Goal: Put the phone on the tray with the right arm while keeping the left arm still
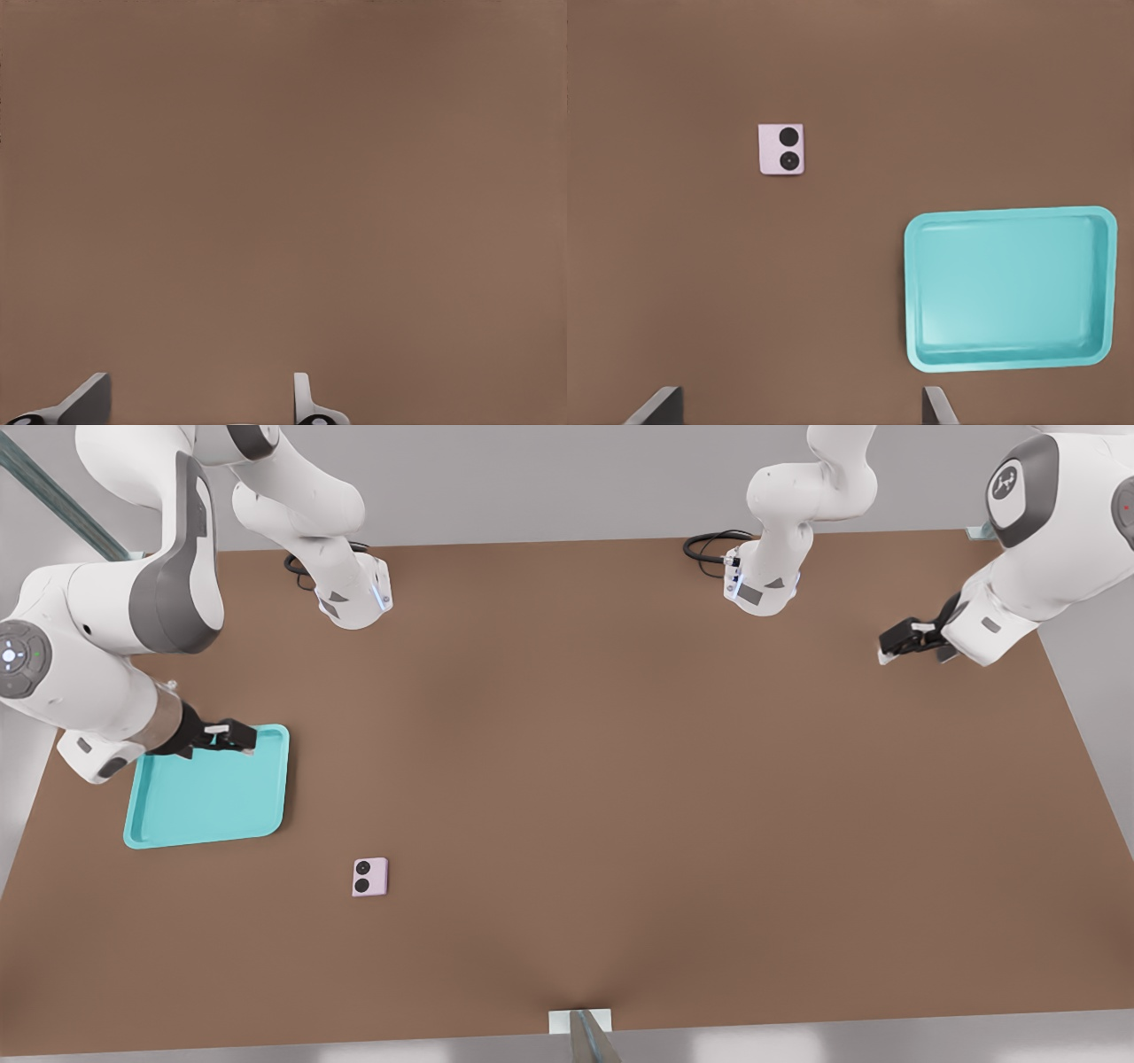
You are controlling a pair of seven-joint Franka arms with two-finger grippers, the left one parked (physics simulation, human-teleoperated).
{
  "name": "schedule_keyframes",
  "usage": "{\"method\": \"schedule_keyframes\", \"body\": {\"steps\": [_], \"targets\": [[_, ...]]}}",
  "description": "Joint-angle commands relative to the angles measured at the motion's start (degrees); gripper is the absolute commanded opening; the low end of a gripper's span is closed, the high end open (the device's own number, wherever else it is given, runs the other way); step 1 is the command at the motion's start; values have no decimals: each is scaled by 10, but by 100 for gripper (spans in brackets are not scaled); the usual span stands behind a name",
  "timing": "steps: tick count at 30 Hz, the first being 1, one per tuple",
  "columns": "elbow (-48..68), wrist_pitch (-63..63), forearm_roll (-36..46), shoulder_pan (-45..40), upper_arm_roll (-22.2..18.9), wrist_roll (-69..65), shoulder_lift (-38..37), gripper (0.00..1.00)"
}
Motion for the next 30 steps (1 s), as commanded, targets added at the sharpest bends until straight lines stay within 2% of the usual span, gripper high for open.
{"method": "schedule_keyframes", "body": {"steps": [1, 4, 6, 8, 9, 12, 23, 30], "targets": [[0, 44, -2, 0, 0, 24, -1, 100], [1, 73, -2, 20, 5, 26, 30, 100], [-6, 164, -2, 61, 6, 55, 112, 100], [-71, 299, -2, 69, 6, 59, 151, 100], [-76, 345, -2, 69, 6, 83, 195, 100], [-72, 429, -2, 61, 4, 93, 270, 100], [-34, 509, -10, 69, -2, 117, 366, 100], [-52, 538, -30, 61, -4, 119, 369, 100]]}}
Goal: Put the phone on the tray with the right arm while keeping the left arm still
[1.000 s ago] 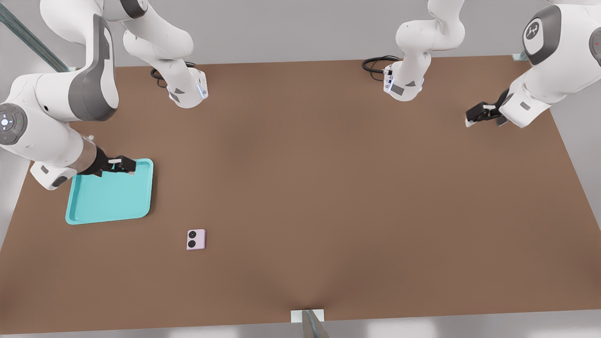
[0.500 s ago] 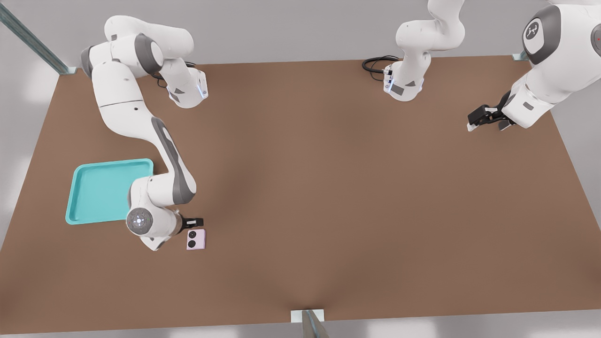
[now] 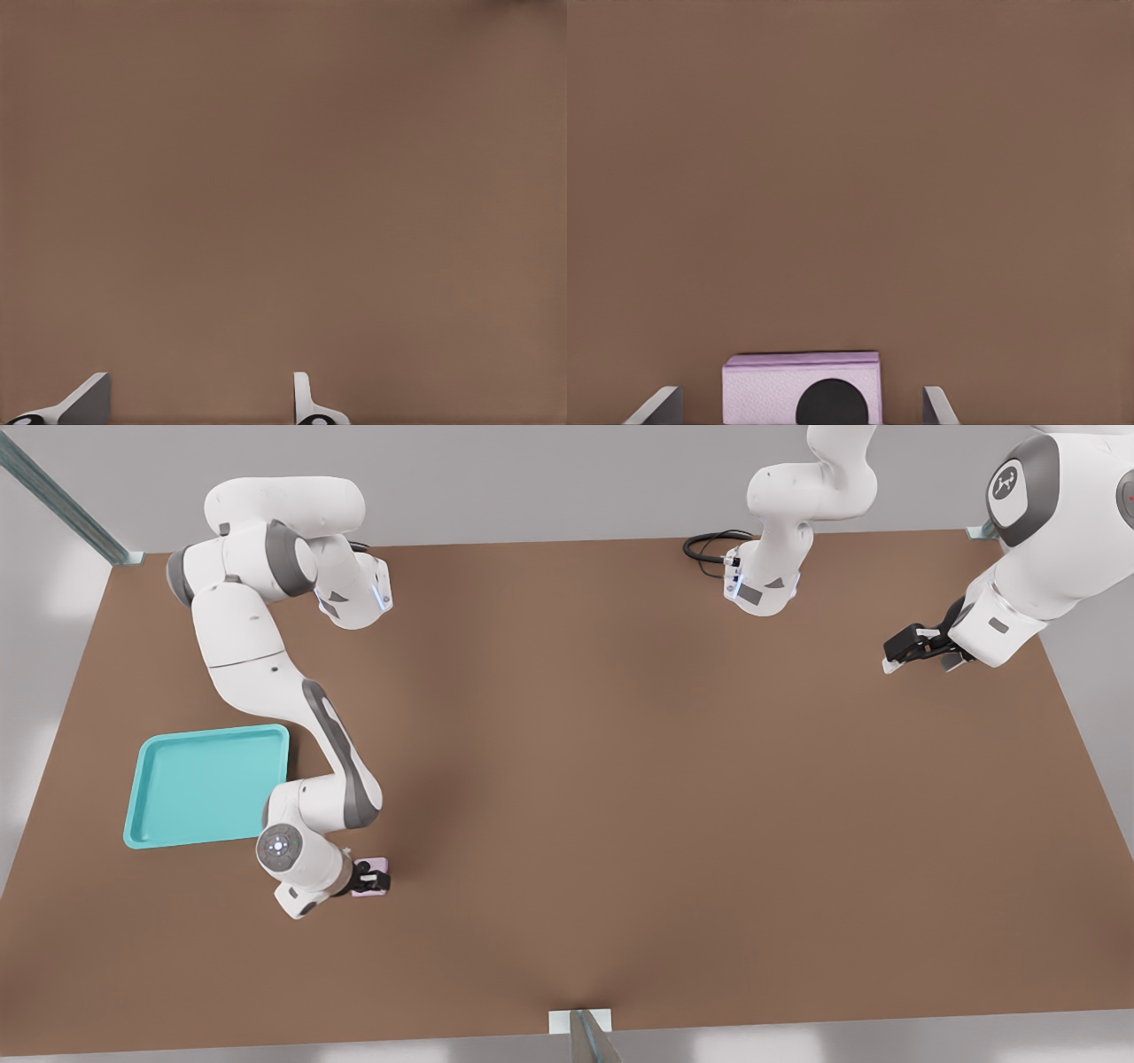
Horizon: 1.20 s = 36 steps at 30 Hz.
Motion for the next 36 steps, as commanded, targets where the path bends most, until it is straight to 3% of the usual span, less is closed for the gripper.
{"method": "schedule_keyframes", "body": {"steps": [1, 17, 21, 25, 30, 36], "targets": [[-6, 25, -6, -1, 0, 33, 0, 100], [-21, 30, -8, 9, 0, 32, 14, 100], [-26, 28, -16, 6, 1, 31, 10, 83], [-32, 22, -16, 4, 2, 28, 1, 81], [-146, 21, -17, -5, 2, 28, -114, 81], [-285, 23, -28, -117, 8, -92, -232, 81]]}}
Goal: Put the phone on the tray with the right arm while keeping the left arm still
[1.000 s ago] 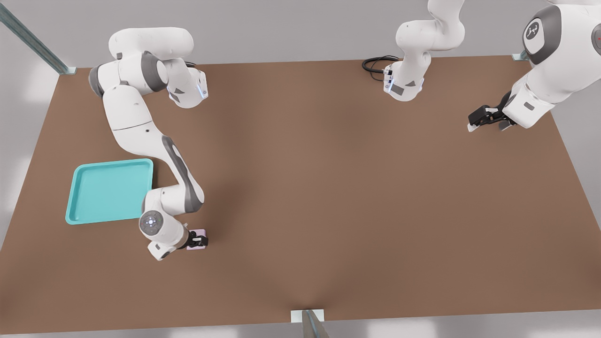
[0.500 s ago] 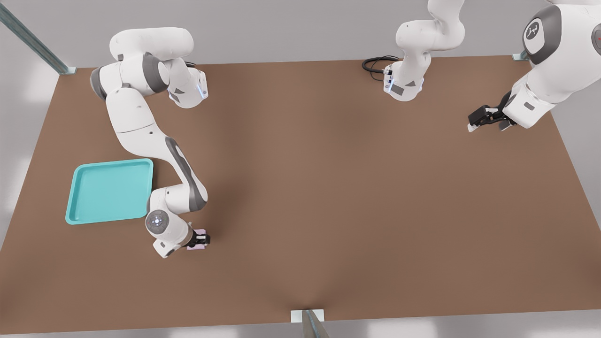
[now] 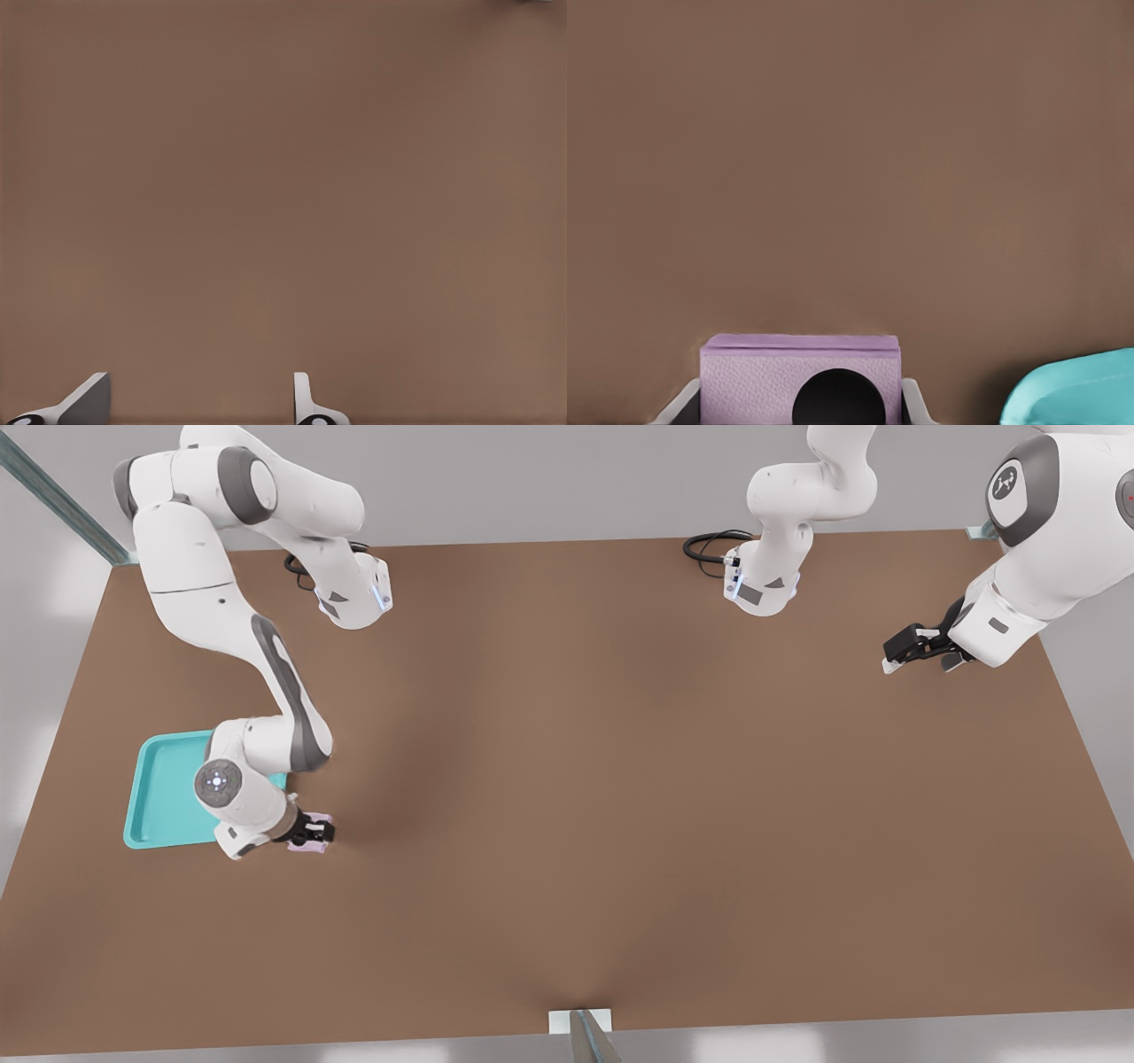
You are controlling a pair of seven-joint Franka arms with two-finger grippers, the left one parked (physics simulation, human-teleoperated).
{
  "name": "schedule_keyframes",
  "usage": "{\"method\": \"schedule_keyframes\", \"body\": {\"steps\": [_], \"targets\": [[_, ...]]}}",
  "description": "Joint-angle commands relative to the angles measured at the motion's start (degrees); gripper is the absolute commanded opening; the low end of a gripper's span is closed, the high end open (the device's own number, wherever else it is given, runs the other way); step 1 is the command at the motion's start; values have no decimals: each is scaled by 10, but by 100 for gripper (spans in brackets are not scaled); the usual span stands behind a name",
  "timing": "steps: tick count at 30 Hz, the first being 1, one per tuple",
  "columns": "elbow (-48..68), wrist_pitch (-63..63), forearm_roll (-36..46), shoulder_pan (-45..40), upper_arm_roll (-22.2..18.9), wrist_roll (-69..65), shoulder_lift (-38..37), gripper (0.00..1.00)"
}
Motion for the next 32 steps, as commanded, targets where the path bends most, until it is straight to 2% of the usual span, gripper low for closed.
{"method": "schedule_keyframes", "body": {"steps": [1, 3, 5, 10, 12, 14, 15, 17, 19, 20, 21, 22, 23, 24, 32], "targets": [[-21, -1, -2, -33, 1, -123, -16, 81], [-42, 0, -2, -80, 2, -189, -24, 81], [-62, 4, -2, -161, 38, -251, -30, 81], [-91, 8, -2, -234, 39, -336, -24, 82], [-89, 14, -2, -240, 38, -340, -15, 100], [-79, 12, -2, -240, 39, -339, -16, 100], [-48, -6, -2, -233, 40, -337, -19, 100], [145, -191, -2, -231, 110, -331, -26, 100], [277, -285, -15, -161, 139, -265, -28, 100], [316, -333, -13, -95, 120, -217, -59, 100], [315, -375, -1, 24, 7, -156, -108, 100], [292, -413, 45, 103, -71, -136, -165, 100], [257, -429, 46, 125, -78, -98, -208, 100], [285, -489, 51, 139, -74, -54, -190, 100], [179, -462, 56, 134, -67, -59, -260, 100]]}}
